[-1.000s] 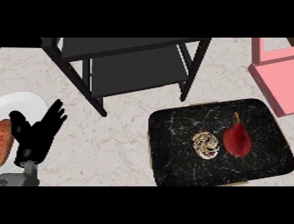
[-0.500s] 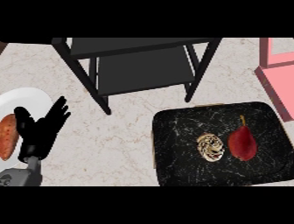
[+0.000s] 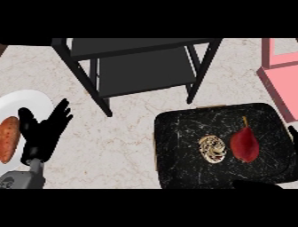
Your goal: Pick the cupcake from the tray and place it in the tiered shelf
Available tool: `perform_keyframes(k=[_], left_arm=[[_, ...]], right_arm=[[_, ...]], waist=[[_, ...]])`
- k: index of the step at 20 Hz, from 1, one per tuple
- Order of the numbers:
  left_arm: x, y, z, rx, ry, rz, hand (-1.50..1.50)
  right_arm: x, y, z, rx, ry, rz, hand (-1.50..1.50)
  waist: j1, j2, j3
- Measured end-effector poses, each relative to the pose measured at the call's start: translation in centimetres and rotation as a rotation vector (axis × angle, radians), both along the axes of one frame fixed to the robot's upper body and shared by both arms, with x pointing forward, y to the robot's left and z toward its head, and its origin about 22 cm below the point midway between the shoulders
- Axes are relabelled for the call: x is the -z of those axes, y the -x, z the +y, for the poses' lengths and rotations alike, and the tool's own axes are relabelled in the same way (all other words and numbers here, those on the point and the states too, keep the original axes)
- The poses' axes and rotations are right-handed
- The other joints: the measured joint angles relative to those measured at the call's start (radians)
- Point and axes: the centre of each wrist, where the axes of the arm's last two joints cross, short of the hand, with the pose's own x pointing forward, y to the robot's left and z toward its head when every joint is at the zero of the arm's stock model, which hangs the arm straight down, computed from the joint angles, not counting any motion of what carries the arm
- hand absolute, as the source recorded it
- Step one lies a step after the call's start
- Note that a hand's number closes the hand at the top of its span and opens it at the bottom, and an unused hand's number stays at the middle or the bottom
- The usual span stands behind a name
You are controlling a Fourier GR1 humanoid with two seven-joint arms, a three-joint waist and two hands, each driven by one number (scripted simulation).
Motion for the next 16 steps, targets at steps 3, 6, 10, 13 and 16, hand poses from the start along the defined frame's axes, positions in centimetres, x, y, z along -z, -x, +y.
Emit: perform_keyframes(k=[3,6,10,13,16], left_arm=[[0.2,0.2,0.1,-0.013,-0.001,-0.003,0.0],[0.2,0.4,0.3,-0.015,0.001,-0.003,0.0],[0.3,0.5,0.7,-0.024,0.005,0.007,0.0],[0.1,0.5,1.0,-0.035,0.002,0.015,0.0],[0.2,0.7,1.0,-0.033,-0.002,0.012,0.0]], right_arm=[[1.1,-0.8,0.8,0.011,0.01,0.019,-1.5],[2.1,-1.7,1.5,0.022,0.032,0.036,-1.5],[3.1,-2.5,3.4,0.026,0.051,0.045,-1.5],[3.6,-3.5,4.8,0.03,0.057,0.048,-1.5],[4.3,-4.5,6.3,0.039,0.065,0.059,-1.5]], waist=[[-0.007,-0.001,0.0],[-0.013,-0.003,0.0],[-0.023,-0.005,0.001],[-0.026,-0.006,0.002],[-0.029,-0.007,0.003]])
